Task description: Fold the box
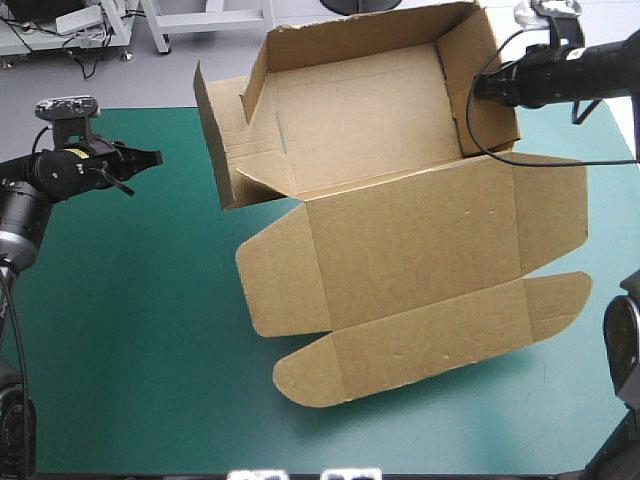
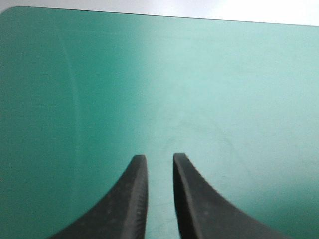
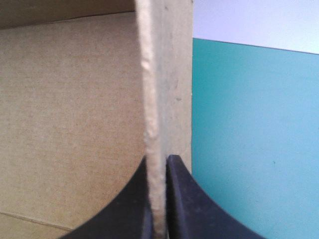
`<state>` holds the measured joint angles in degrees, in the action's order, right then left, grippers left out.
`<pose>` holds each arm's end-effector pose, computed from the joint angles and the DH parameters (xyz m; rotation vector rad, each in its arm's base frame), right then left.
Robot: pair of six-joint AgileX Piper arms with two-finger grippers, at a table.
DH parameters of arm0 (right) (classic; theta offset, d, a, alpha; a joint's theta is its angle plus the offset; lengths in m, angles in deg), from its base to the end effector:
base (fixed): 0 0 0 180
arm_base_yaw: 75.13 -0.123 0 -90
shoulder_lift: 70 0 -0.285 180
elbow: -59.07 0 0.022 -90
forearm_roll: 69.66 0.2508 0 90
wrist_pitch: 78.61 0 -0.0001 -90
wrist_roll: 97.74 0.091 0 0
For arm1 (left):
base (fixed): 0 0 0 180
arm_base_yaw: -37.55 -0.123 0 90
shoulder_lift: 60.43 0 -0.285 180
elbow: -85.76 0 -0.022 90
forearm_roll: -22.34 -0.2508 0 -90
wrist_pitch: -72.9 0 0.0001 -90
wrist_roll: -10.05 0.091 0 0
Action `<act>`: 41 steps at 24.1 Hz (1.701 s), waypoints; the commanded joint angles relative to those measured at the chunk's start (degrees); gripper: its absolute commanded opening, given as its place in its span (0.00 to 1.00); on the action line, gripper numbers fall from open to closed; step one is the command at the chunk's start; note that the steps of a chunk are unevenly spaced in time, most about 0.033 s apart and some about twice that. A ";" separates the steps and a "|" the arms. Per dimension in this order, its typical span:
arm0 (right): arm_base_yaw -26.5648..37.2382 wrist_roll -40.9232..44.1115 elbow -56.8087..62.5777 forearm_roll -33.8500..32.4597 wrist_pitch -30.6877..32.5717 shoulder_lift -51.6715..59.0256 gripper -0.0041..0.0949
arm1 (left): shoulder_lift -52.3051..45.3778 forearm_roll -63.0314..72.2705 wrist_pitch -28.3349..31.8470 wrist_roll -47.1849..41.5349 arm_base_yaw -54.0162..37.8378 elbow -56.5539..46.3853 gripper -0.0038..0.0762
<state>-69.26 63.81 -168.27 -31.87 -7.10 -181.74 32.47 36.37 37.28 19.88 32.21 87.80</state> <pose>0.3811 0.0140 0.4668 -0.2915 2.1841 0.6058 0.3384 0.0187 0.3733 -0.0539 2.1879 -0.1190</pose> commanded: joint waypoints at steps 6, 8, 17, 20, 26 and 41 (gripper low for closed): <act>3.37 0.07 -2.22 3.44 0.26 9.57 0.04 | 0.84 57.28 -6.89 33.35 0.06 1.56 0.04; 3.37 0.07 -2.22 3.44 0.26 9.57 0.04 | 0.84 66.54 -14.32 38.37 0.06 1.56 0.04; 3.37 0.07 -2.22 3.55 0.26 9.57 0.04 | 0.84 73.89 -29.28 39.32 0.06 1.56 0.04; 3.37 0.07 -2.22 3.55 0.26 9.35 0.04 | 0.84 78.57 -34.92 39.87 0.06 1.56 0.10; 3.37 0.07 -2.22 3.55 0.26 9.35 0.04 | 0.56 80.90 -38.52 40.96 0.17 1.56 0.39; 3.14 0.43 -2.22 2.89 0.26 6.61 0.04 | -1.76 83.05 -38.52 39.21 3.77 1.56 0.44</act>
<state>-66.37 63.65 -168.75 -32.38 -7.05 -176.51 33.80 114.10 4.18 59.85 34.22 87.75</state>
